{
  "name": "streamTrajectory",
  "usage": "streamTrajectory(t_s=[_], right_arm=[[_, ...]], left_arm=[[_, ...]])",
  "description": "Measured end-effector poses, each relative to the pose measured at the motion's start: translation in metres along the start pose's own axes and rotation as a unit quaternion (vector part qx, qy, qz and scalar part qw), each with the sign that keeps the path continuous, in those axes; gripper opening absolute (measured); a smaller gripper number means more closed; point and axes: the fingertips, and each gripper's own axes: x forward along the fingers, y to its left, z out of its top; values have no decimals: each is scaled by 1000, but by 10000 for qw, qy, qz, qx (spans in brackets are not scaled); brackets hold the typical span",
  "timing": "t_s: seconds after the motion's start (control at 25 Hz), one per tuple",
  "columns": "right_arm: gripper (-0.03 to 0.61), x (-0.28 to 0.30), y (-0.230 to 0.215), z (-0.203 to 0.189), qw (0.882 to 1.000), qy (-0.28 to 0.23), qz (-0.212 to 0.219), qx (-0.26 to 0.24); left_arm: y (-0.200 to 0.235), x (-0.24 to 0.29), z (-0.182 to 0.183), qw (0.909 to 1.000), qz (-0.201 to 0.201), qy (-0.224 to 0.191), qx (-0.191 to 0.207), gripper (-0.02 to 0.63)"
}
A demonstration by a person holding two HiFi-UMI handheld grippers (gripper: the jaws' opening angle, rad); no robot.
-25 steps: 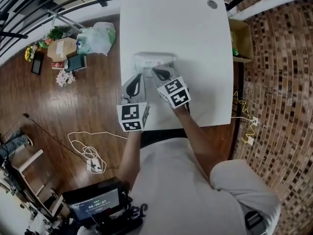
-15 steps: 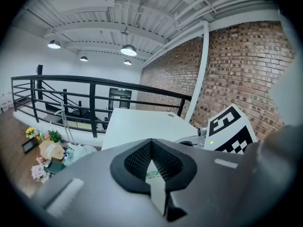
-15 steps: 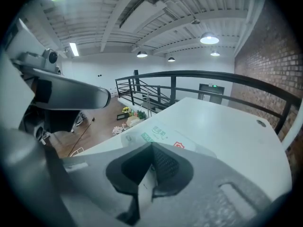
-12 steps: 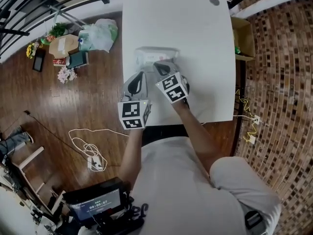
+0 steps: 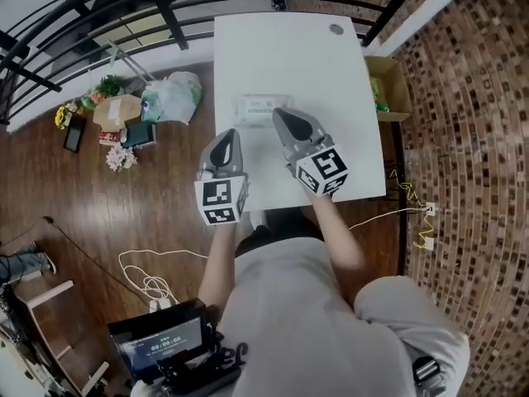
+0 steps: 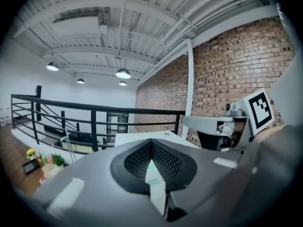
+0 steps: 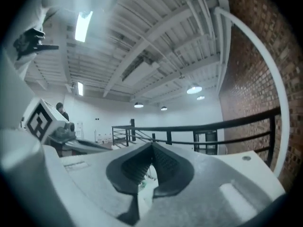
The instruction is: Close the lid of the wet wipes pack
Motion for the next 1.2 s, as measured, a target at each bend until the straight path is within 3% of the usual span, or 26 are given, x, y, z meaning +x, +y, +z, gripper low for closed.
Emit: streamTrajectory(t_s=[0.2, 0.36, 0.48, 0.6, 0.68, 0.76, 0.88, 0.96, 1.2], right_arm=[[-11, -69, 39, 69, 9954, -871, -38, -392], [-11, -113, 55, 110, 9824, -1866, 49, -84], [66, -142, 66, 125, 9768, -2138, 50, -151], [266, -177, 78, 132, 9713, -2370, -12, -199], [313, -207, 93, 125, 9732, -2269, 13, -363], [313, -237, 109, 107, 9798, -1952, 59, -423], [291, -294, 123, 74, 9879, -1549, -23, -68], [242, -328, 125, 56, 9901, -1398, -161, 16], [245, -393, 141, 37, 9930, -1096, -423, -82]], left_arm=[[-21, -45, 32, 9983, -75, -526, 237, 15], [-34, -76, 43, 9970, -5, -734, 241, 15], [-53, -99, 49, 9961, 33, -841, 277, 15], [-80, -128, 52, 9948, 68, -943, 387, 15], [-104, -153, 45, 9937, 80, -1008, 489, 15], [-132, -185, 38, 9938, 139, -993, 474, 15], [-174, -237, 11, 9944, 287, -880, 509, 15], [-203, -263, -3, 9942, 303, -822, 631, 15], [-248, -322, -17, 9884, 345, -1010, 1082, 19]])
